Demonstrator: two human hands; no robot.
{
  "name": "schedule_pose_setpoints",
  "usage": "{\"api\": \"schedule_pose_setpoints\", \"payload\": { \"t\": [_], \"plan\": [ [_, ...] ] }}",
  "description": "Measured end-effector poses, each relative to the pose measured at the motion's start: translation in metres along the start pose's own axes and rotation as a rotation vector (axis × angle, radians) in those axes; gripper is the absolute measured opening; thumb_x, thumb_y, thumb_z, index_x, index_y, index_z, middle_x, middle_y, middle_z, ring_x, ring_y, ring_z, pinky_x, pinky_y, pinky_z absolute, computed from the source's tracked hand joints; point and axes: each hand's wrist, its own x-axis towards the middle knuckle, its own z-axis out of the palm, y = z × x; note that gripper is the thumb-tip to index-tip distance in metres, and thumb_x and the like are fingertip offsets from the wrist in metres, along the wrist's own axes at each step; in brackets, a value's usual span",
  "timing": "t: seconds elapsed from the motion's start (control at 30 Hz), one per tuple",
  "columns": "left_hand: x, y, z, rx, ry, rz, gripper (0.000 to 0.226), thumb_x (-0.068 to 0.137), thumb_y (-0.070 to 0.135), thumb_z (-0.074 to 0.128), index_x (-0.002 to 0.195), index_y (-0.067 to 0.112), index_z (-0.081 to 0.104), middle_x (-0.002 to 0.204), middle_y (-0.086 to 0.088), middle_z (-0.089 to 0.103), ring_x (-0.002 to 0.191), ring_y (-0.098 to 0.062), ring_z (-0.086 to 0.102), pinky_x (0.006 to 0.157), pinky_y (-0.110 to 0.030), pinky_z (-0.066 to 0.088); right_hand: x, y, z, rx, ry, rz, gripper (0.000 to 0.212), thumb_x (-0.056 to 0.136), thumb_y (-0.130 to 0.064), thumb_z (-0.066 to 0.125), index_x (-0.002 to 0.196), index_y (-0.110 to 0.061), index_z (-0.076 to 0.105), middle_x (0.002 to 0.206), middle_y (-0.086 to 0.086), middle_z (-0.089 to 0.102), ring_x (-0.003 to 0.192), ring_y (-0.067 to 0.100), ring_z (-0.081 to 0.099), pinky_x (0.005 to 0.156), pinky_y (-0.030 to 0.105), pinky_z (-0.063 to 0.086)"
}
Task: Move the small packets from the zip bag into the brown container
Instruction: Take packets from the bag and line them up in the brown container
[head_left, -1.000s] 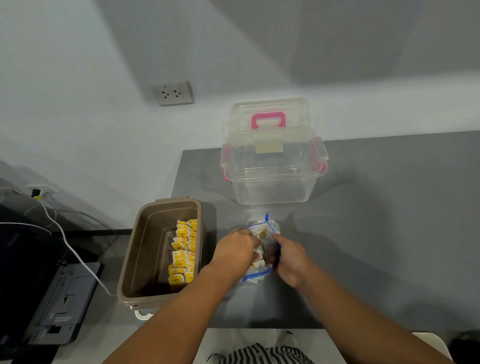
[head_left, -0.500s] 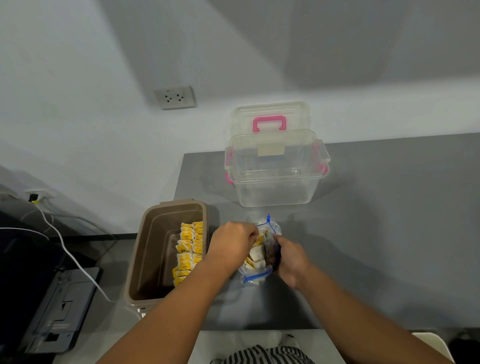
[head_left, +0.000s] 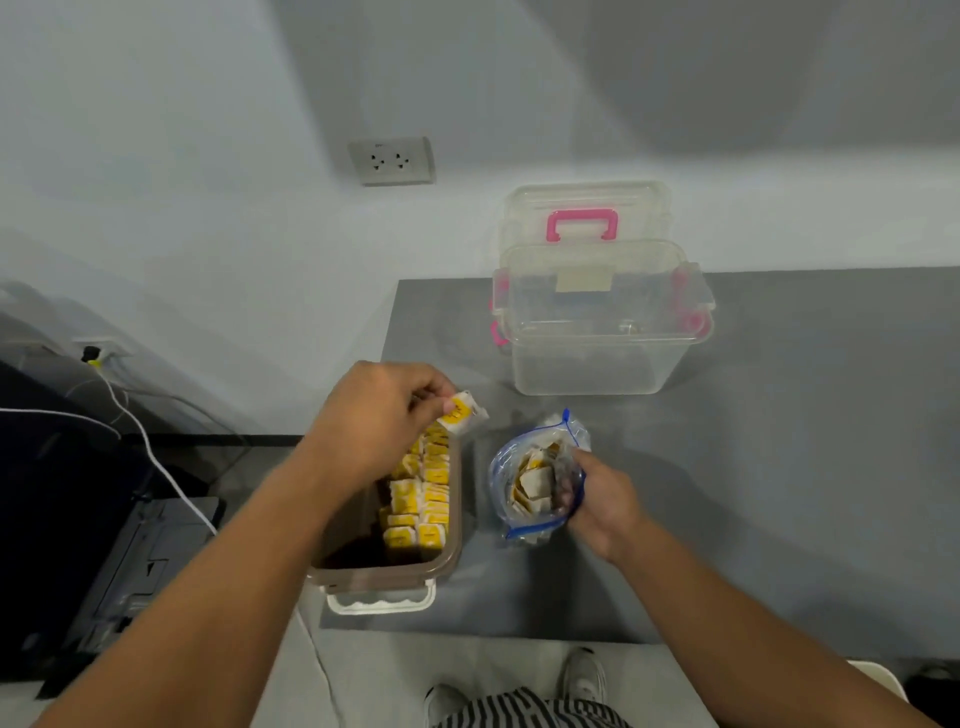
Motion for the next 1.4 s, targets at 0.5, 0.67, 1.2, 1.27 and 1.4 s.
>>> {"api": "schedule_pose_setpoints", "payload": {
  "t": [0.5, 0.67, 1.2, 1.27, 1.4],
  "plan": [
    [-0.011, -0.08, 0.021, 0.258, -0.907, 0.02, 0.012, 0.091, 0.028, 0.071, 0.103, 0.029, 0.074, 0.092, 0.017, 0.072, 0.085, 0.004, 0.064, 0.079, -0.013, 0.047, 0.012, 0.016, 0.026, -0.015, 0.056, -0.009, 0.031, 0.104, -0.021, 0.05, 0.117, 0.003, 0.066, 0.097, 0.016, 0.072, 0.085, 0.032, 0.069, 0.082, 0.045, 0.058],
    [-0.002, -0.094, 0.04, 0.349, -1.02, 0.018, 0.013, 0.091, 0.017, 0.068, 0.097, 0.026, 0.075, 0.088, 0.013, 0.071, 0.083, -0.002, 0.064, 0.079, -0.02, 0.051, 0.013, 0.019, 0.023, -0.065, 0.024, -0.015, 0.033, 0.106, -0.024, 0.045, 0.105, 0.0, 0.068, 0.09, 0.019, 0.072, 0.086, 0.034, 0.069, 0.08, 0.043, 0.059],
    [0.008, -0.103, 0.06, 0.433, -0.963, 0.063, 0.014, 0.09, 0.015, 0.066, 0.087, 0.025, 0.075, 0.082, 0.01, 0.071, 0.079, -0.007, 0.064, 0.082, -0.033, 0.058, 0.006, 0.028, 0.036, 0.014, -0.046, -0.034, 0.033, 0.109, -0.021, 0.037, 0.083, -0.011, 0.055, 0.054, -0.001, 0.06, 0.045, 0.008, 0.058, 0.046, 0.022, 0.049],
    [0.007, -0.103, 0.061, 0.443, -0.956, 0.071, 0.016, 0.089, 0.014, 0.065, 0.084, 0.024, 0.076, 0.08, 0.01, 0.071, 0.078, -0.007, 0.064, 0.081, -0.033, 0.058, 0.004, 0.03, 0.036, 0.033, -0.042, -0.04, 0.031, 0.109, -0.021, 0.038, 0.086, -0.01, 0.056, 0.054, -0.001, 0.061, 0.045, 0.008, 0.059, 0.046, 0.022, 0.05],
    [0.005, -0.101, 0.06, 0.471, -0.933, 0.08, 0.014, 0.088, 0.015, 0.067, 0.082, 0.025, 0.076, 0.078, 0.011, 0.07, 0.075, -0.006, 0.064, 0.078, -0.033, 0.059, 0.0, 0.031, 0.035, 0.055, -0.058, -0.042, 0.032, 0.109, -0.022, 0.036, 0.087, -0.01, 0.056, 0.054, -0.002, 0.062, 0.046, 0.007, 0.06, 0.046, 0.022, 0.05]
  ]
}}
